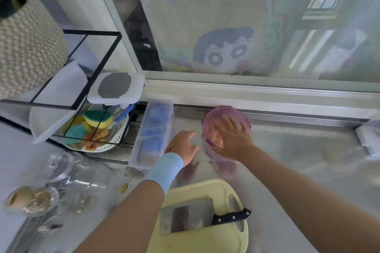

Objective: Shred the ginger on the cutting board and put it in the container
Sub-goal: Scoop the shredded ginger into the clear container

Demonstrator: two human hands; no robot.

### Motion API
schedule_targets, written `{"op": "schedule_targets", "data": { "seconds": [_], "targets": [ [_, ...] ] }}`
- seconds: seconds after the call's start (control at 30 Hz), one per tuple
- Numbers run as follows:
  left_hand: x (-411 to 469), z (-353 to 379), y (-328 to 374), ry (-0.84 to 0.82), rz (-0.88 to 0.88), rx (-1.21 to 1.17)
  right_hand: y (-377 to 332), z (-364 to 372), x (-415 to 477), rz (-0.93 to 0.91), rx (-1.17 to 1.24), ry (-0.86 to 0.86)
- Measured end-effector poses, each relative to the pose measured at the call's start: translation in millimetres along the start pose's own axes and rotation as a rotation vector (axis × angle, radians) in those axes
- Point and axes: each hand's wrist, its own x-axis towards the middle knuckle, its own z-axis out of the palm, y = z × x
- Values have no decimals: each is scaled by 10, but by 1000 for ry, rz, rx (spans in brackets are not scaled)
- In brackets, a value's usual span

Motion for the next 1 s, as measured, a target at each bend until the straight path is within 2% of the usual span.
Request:
{"op": "schedule_targets", "data": {
  "seconds": [0.1, 0.17, 0.27, 0.37, 0.43, 0.5, 0.7, 0.8, 1.0],
  "targets": [
    [-335, -46, -204, -1, -28, 36, -284, -44, -204, -78, -1, 125],
    [-563, -26, -334, -14, -37, 47, -473, -8, -382, -129, 40, 148],
    [-902, 89, -504, -68, -45, 58, -657, 153, -686, -150, 109, -57],
    [-1221, 268, -676, -102, -38, 87, -722, 405, -985, -131, -24, -269],
    [-1387, 378, -780, -95, -32, 113, -720, 599, -1169, -106, -144, -348],
    [-1506, 445, -855, -84, -25, 121, -708, 810, -1317, -74, -163, -372],
    [-1669, 511, -879, -98, 54, 94, -697, 1175, -1534, -59, -31, -213],
    [-1592, 471, -776, -63, 123, 164, -639, 1145, -1564, -56, 42, -144],
    [-1222, 152, -213, 373, 353, 171, -259, 601, -1324, 3, 197, 125]
  ]
}}
